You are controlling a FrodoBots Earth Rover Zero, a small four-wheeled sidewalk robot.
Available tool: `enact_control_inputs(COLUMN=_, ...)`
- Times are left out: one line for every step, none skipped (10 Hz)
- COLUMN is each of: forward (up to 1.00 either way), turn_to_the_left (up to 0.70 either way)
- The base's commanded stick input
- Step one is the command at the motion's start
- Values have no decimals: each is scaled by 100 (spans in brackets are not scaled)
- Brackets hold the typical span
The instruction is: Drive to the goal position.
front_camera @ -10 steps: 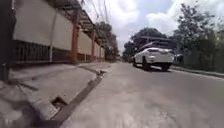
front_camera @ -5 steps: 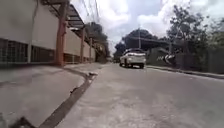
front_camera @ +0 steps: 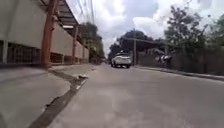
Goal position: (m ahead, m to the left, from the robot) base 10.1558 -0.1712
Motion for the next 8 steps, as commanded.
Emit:
enact_control_inputs(forward=100, turn_to_the_left=0)
enact_control_inputs(forward=100, turn_to_the_left=-14)
enact_control_inputs(forward=100, turn_to_the_left=-30)
enact_control_inputs(forward=100, turn_to_the_left=-38)
enact_control_inputs(forward=100, turn_to_the_left=-39)
enact_control_inputs(forward=100, turn_to_the_left=-33)
enact_control_inputs(forward=100, turn_to_the_left=-27)
enact_control_inputs(forward=100, turn_to_the_left=-1)
